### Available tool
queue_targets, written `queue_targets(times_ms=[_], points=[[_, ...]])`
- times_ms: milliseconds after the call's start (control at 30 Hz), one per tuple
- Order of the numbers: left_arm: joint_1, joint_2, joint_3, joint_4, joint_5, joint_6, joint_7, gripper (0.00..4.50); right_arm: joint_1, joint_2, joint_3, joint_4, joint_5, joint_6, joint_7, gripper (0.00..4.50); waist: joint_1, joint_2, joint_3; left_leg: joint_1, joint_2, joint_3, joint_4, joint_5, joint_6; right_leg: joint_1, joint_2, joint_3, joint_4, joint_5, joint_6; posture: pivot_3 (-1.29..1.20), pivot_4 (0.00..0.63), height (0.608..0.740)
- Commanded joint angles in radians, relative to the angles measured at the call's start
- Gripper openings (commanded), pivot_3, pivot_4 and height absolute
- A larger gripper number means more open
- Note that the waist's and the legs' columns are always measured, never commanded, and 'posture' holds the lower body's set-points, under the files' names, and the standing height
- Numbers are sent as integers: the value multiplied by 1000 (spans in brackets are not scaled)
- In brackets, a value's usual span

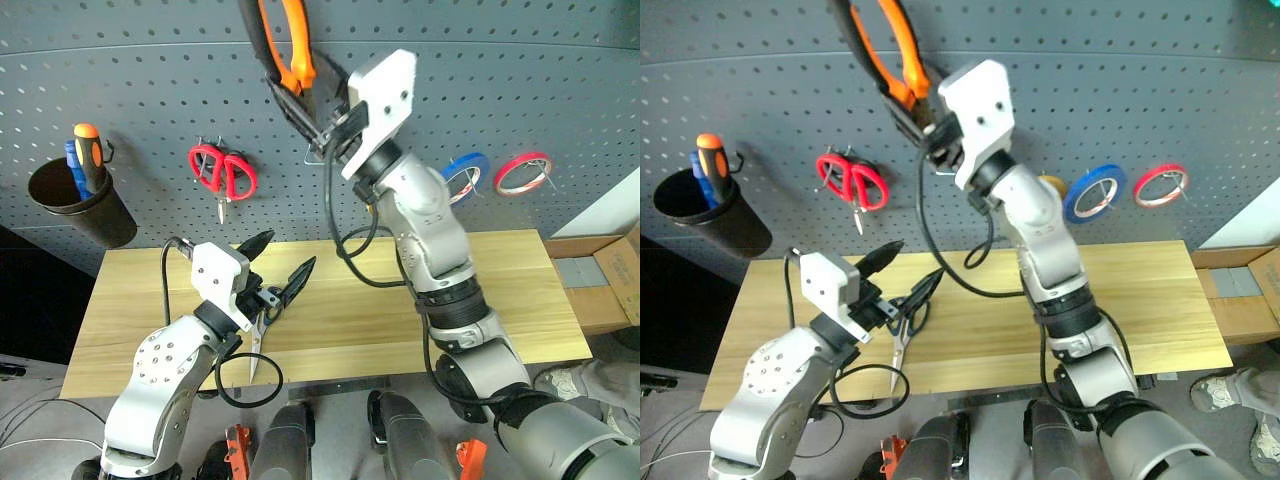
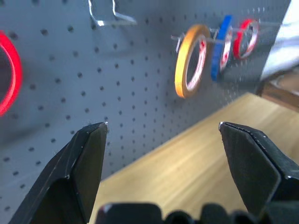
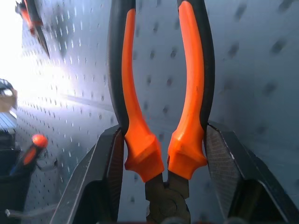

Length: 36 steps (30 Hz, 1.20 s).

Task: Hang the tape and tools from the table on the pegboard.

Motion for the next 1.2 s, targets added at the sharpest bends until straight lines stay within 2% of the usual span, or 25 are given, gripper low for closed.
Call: queue_targets(times_ms=[33, 300, 733, 1200], points=[[4, -16, 12, -35, 2, -33, 19, 4117, -32, 16, -3, 20, -25, -105, -10, 2011, 0, 0, 0, 0, 0, 0, 0, 0, 0, 0, 0, 0, 0, 0, 0, 70, 274, 740], [24, -17, 1, -55, 9, -29, 31, 4117, -28, 56, -22, 127, -48, -166, -62, 2011, 0, 0, 0, 0, 0, 0, 0, 0, 0, 0, 0, 0, 0, 0, 0, 85, 280, 740], [34, -10, 6, -65, 14, -23, 39, 4117, 11, 61, -12, 267, -116, -283, -132, 2011, 1, 0, 0, 0, 0, 0, 0, 0, 0, 0, 0, 0, 0, 0, 0, 92, 289, 740], [38, 1, 7, -58, 27, -12, 47, 4117, 129, 50, 29, 226, -217, -250, -175, 2011, 1, 0, 0, 0, 0, 0, 0, 0, 0, 0, 0, 0, 1, 0, 0, 96, 291, 740]])
